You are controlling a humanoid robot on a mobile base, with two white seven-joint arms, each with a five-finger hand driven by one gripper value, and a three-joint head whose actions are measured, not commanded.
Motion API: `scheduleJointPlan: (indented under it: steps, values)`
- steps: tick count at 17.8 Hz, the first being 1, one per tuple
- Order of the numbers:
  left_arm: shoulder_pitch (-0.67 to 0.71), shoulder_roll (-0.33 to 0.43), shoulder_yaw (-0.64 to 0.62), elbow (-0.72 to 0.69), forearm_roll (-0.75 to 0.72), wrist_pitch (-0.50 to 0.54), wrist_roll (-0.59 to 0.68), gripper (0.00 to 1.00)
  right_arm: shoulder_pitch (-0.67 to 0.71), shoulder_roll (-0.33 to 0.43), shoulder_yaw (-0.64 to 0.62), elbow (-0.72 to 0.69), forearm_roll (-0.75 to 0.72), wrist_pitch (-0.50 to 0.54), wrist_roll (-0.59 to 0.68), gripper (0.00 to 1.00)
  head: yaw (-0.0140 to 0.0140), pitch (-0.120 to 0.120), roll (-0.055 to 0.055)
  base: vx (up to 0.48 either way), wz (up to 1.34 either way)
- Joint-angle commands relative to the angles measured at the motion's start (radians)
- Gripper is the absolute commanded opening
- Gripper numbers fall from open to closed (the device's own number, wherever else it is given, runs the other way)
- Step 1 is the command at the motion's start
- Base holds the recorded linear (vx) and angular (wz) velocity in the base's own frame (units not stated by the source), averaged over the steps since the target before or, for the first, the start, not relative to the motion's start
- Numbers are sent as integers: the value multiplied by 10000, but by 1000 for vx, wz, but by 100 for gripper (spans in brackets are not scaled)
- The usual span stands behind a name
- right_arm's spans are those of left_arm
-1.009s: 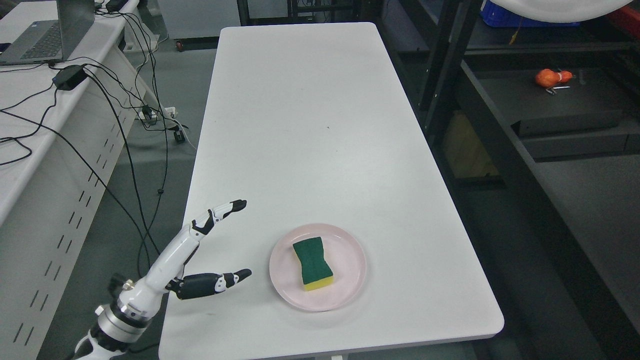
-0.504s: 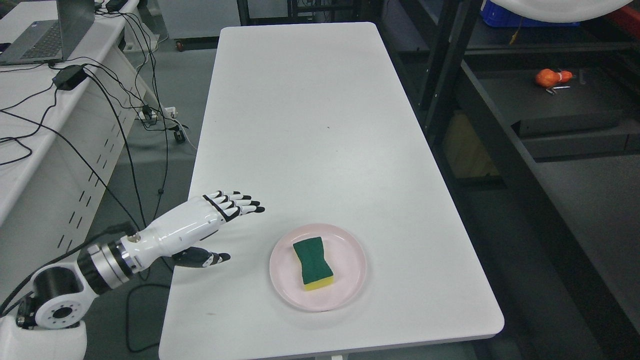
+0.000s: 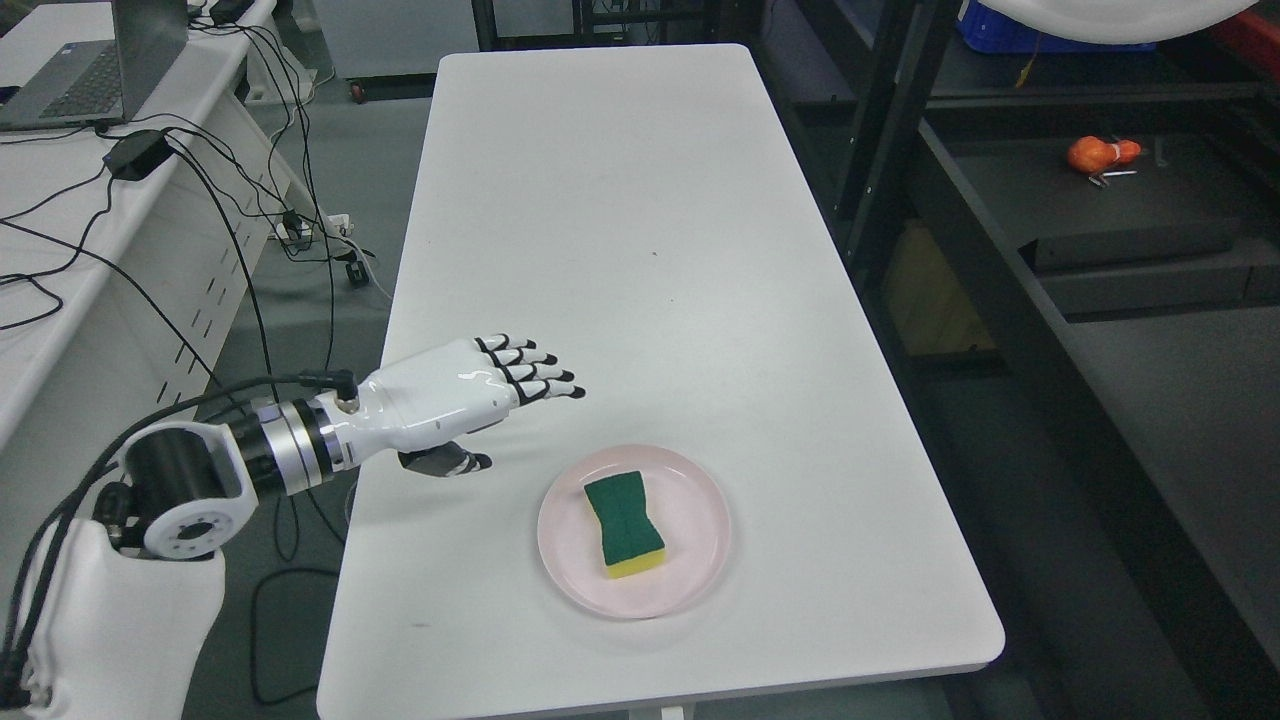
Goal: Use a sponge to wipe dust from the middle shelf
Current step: 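Close the left hand around the green-and-yellow sponge and lift it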
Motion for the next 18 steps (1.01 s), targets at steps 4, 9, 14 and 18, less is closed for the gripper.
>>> scheduleJointPlan:
  steps: [4, 9, 14, 18]
  values:
    - [245, -1189, -2093, 76, -524, 6, -36, 94, 0, -175, 0, -175, 0, 735, 42, 100, 0, 0, 0, 0, 0]
    - [139, -1681, -1986, 611, -1122, 6, -51, 93, 0, -175, 0, -175, 0, 751, 27, 100, 0, 0, 0, -4, -4]
    - [-77, -1604, -2017, 873, -1582, 6, -66, 93, 0, -175, 0, -175, 0, 735, 42, 100, 0, 0, 0, -3, -6]
    - [-62, -1803, -2170, 1548, -1935, 6, -189, 93, 0, -175, 0, -175, 0, 735, 27, 100, 0, 0, 0, 0, 0]
